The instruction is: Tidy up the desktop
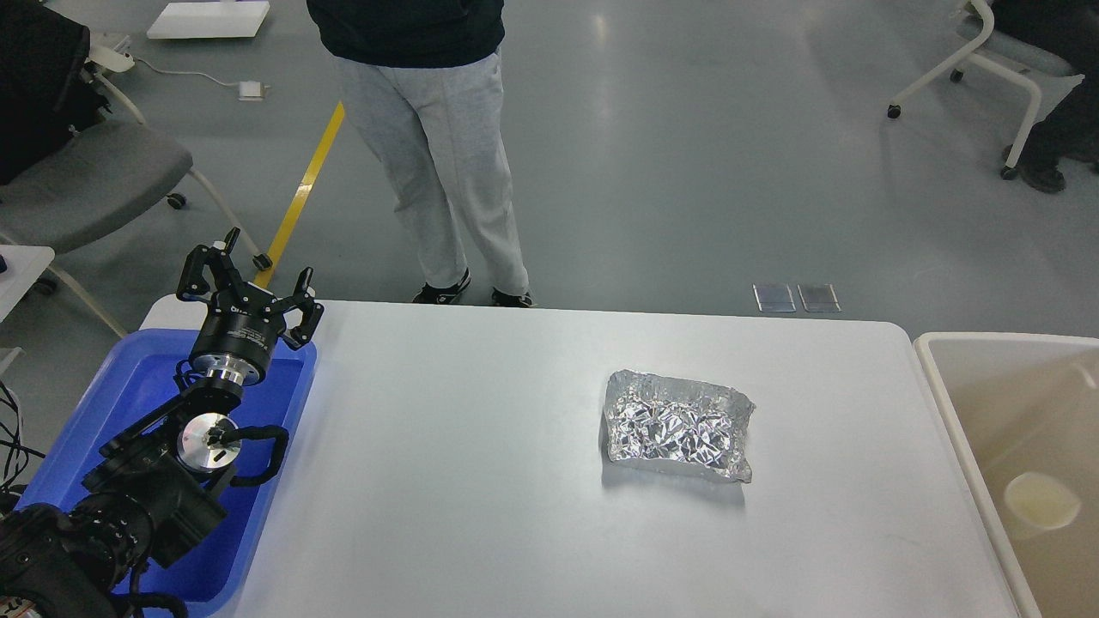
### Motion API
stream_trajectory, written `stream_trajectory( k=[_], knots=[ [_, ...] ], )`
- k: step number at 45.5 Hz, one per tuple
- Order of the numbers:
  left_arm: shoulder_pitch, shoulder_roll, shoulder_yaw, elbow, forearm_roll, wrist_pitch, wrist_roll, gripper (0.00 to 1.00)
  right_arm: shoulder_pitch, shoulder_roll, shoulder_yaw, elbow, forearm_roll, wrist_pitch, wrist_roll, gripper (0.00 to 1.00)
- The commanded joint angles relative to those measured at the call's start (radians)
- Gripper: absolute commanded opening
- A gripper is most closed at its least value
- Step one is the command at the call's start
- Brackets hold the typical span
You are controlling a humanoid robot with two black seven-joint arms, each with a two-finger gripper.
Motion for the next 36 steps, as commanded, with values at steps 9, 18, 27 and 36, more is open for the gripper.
stream_trajectory(
  k=[9,18,27,36],
  knots=[
    [0.0,0.0,0.0,0.0,0.0,-0.001,0.0,1.0,0.082,0.009,0.141,-0.004,0.002,-0.134,0.0,1.0],
    [0.0,0.0,0.0,0.0,0.0,-0.001,0.0,1.0,0.102,0.003,0.224,-0.011,0.002,-0.162,0.006,0.99],
    [0.0,0.0,0.0,0.0,0.0,-0.001,0.0,1.0,0.145,0.037,0.195,-0.016,-0.001,-0.185,0.008,1.0],
    [0.0,0.0,0.0,0.0,0.0,-0.001,0.0,1.0,0.125,0.022,0.192,-0.008,0.001,-0.11,0.003,1.0]
  ],
)
